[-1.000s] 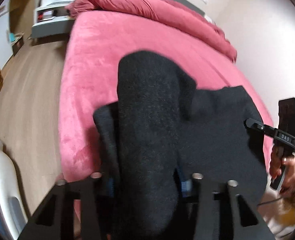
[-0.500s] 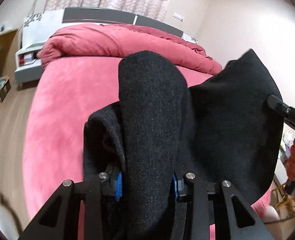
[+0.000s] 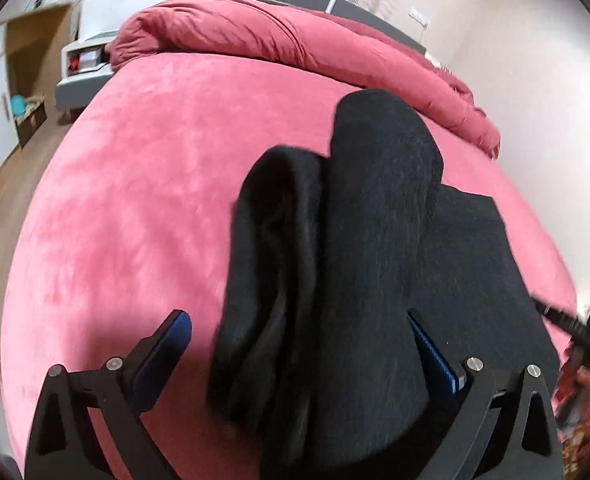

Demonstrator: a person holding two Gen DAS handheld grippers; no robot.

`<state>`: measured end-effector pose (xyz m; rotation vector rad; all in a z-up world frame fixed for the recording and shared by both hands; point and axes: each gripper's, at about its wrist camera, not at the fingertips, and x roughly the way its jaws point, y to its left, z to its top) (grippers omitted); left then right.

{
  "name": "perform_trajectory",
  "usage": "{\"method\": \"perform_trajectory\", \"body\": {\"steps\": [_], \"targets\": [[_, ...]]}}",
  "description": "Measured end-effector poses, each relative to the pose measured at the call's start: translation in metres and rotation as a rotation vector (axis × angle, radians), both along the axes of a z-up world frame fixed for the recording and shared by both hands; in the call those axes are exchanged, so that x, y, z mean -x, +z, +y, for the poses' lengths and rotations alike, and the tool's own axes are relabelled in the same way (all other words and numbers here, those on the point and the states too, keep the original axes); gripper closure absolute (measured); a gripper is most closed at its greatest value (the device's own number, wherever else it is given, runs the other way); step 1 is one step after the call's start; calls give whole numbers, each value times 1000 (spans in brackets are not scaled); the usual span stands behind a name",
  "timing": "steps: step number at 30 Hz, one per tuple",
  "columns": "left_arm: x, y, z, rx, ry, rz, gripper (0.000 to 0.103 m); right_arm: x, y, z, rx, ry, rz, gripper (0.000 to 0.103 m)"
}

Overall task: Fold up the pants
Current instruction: 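Release the folded pants and pull both tools back from the bed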

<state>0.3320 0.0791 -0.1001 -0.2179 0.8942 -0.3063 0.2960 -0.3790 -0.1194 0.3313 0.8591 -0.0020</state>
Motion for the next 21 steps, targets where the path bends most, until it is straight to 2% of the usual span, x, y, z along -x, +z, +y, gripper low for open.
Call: {"method": "perform_trajectory", "body": {"steps": [2,5,10,11,12,14,18,21], "targets": [[20,5,2,4,29,-13,0,22,1,14,78,12,-5,68],[54,9,0,-38,53,-73,0,60,2,28,152,-16,13,61],[126,9,-25,-140,-5,-97,0,113,6,43,129,-64,10,59],[142,7,-34,-166,-35,-90,0,124,8,54,131,-62,7,53],[159,2,-36,-185,-53,-85,0,133,10,64,131,-57,-1,39],[183,-1,-46,-212,-80,-88,0,153,12,92,114,-28,-33,30],[227,-18,-53,-287,-22,-90,0,179,10,145,194,70,-63,30],[243,-27,-58,-371,18,-92,0,181,-7,167,245,102,-36,30]]}}
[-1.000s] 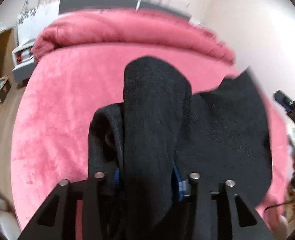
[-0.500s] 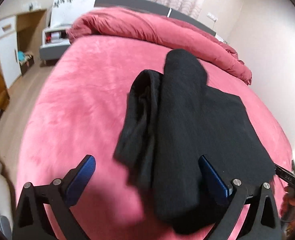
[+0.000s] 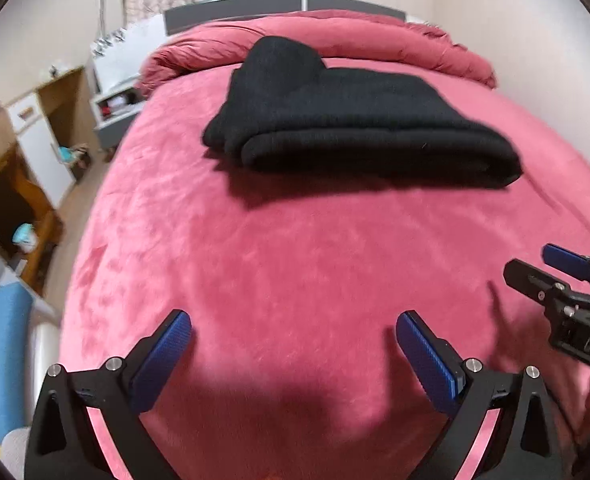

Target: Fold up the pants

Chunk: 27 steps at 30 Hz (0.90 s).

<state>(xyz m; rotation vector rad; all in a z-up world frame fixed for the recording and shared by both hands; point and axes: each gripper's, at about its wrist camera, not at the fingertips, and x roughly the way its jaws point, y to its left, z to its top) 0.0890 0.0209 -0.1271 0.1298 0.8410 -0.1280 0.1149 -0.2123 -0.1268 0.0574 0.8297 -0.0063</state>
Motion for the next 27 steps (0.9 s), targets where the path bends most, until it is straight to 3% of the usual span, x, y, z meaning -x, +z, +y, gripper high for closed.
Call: {"method": "perform_trajectory", "body": {"steps": [5,9,27], "targets": [[1,-16,-5,-41,44,36,0,0,-17,2,-6,-28,10,30],[3,-20,0,-7,68,52,0,-2,-18,4,16,-18,-11,27],[0,-24,4,9,71,57,0,2,-29,11,-6,-13,-19,23]]}}
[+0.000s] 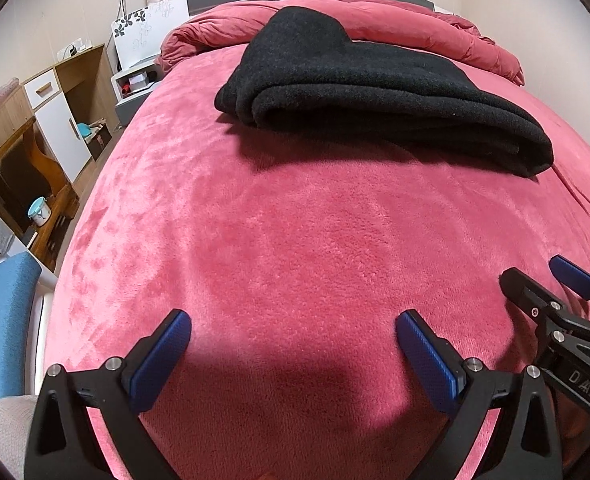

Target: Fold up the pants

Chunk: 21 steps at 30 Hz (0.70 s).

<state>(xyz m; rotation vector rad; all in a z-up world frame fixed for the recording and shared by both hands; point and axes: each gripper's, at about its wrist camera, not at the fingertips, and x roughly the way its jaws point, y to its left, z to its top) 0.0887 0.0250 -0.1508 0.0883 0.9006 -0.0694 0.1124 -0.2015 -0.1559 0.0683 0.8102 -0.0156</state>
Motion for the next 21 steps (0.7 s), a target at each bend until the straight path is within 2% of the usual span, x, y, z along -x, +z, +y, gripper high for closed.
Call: {"method": "perform_trajectory", "body": {"steps": [21], "targets": [[1,0,1,10,1,1,0,0,-1,-2,-15,-1,2,23]]}}
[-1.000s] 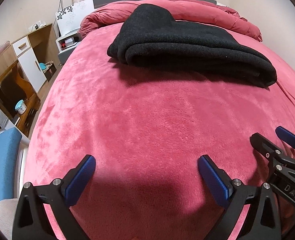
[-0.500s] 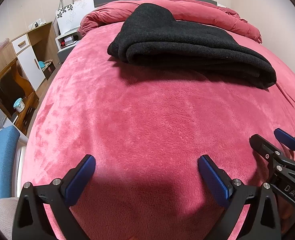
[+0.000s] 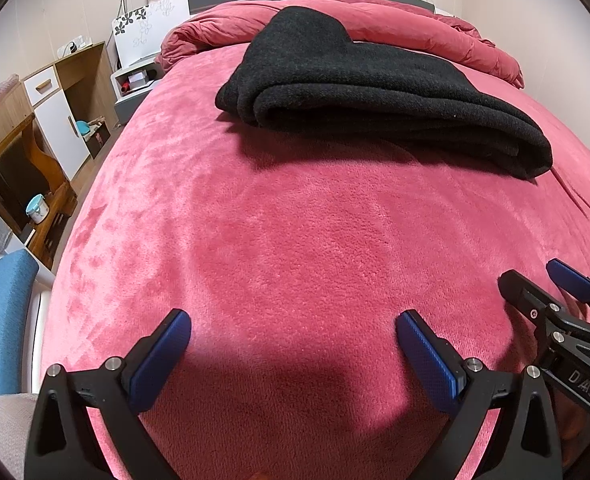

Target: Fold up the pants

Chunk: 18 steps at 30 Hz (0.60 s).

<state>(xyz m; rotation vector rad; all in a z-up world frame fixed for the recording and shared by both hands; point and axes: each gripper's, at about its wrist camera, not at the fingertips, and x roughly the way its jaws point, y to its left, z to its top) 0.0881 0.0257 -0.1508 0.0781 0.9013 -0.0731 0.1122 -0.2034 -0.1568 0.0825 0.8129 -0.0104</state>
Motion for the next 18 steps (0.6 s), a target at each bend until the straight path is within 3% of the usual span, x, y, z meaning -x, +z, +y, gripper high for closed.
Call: {"method": "perform_trajectory", "body": {"steps": [18], "targets": [[-1,-1,1,9,4,3,0,0,0,0,-1,0,0,23]]}}
